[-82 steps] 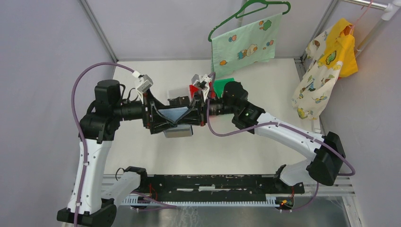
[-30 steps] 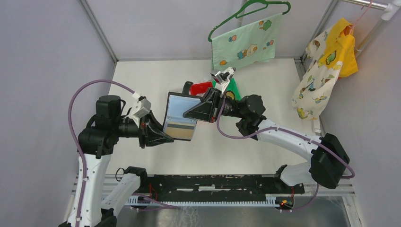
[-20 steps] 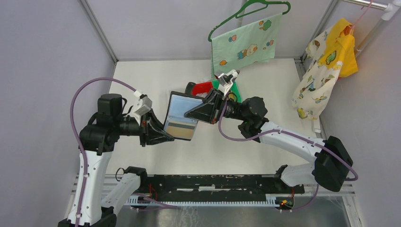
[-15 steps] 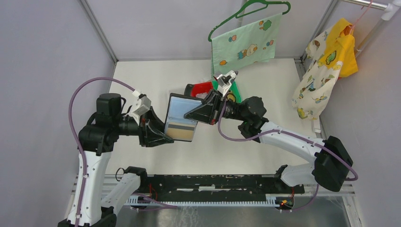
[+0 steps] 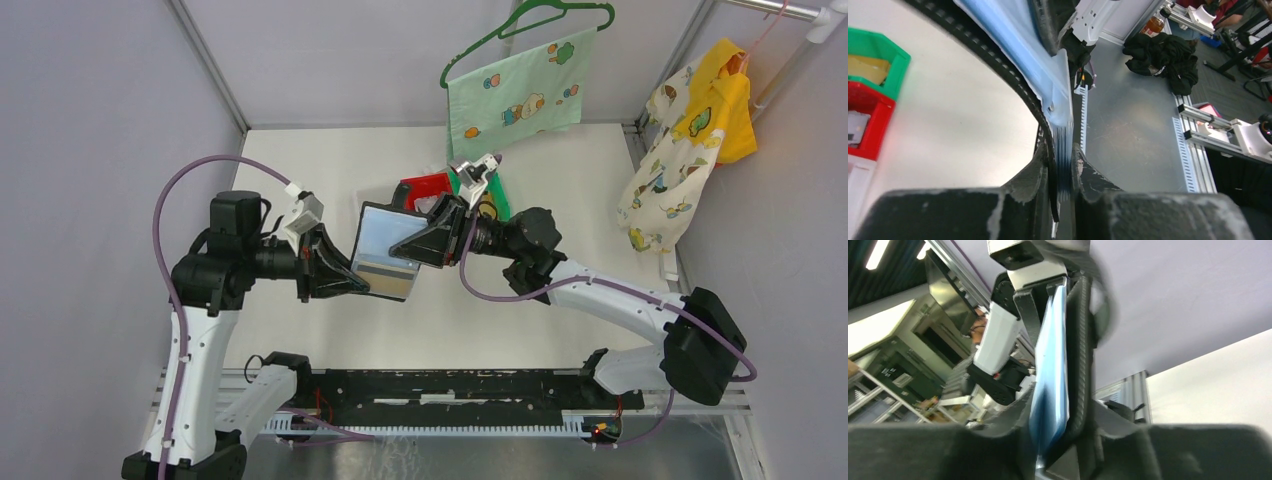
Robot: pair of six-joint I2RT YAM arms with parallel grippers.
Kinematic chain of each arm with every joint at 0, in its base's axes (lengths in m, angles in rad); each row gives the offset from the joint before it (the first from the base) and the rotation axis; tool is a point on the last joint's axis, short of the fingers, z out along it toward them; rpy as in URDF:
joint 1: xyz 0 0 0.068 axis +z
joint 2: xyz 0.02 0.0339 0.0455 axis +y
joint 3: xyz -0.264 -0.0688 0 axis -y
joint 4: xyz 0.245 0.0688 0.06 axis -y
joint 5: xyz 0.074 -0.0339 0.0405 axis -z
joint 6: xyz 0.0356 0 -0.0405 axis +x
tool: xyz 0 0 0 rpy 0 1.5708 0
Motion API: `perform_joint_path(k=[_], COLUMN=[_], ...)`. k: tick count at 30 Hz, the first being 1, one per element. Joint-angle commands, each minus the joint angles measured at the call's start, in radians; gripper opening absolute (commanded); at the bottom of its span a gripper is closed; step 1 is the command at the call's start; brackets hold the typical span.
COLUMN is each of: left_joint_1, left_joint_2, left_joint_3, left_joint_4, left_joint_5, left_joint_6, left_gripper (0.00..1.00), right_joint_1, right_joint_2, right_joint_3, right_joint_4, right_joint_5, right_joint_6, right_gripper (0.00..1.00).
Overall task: Take the credit cards out of the card holder
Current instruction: Remove the credit card from the card holder.
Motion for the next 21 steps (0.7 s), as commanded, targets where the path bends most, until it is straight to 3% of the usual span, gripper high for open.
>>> perform_joint_path(k=[1,5,9,13,21], left_joint_1=[0.002,0.001,0.001,0.002,0.001], left_joint_2=[0.001,0.000,-0.006,-0.003,0.006], left_joint_3=[0.024,0.027,0.034,0.027,0.028], left_joint_4=[0.062,0.076,0.076,0.051,0.039], left_joint_5=[0.022,0.022,0.007,0.005,-0.010], left_joint_6=[-0.066,-0.096,-0.094,-0.072,-0.061], left_gripper=[0.06,0.02,0.02,0.02,0.02], right_joint_1=[0.006,0.001,-0.017,-0.034,-0.040], right_joint_2=[-0.016,-0.021,-0.011,-0.008,0.002], right_joint_3=[-0.022,0.034,0.104,0.159,0.163], right_joint_4=[0.075,-0.070,-0.207,-0.290,-0.155], right_joint_5=[0.012,-0.050,-0.171,-0.212,-0.208], right_joint_6=[0.013,-0.111,-0.224,-0.275,-0.156], right_gripper=[0.48,0.65,0.68,0.61,0.46])
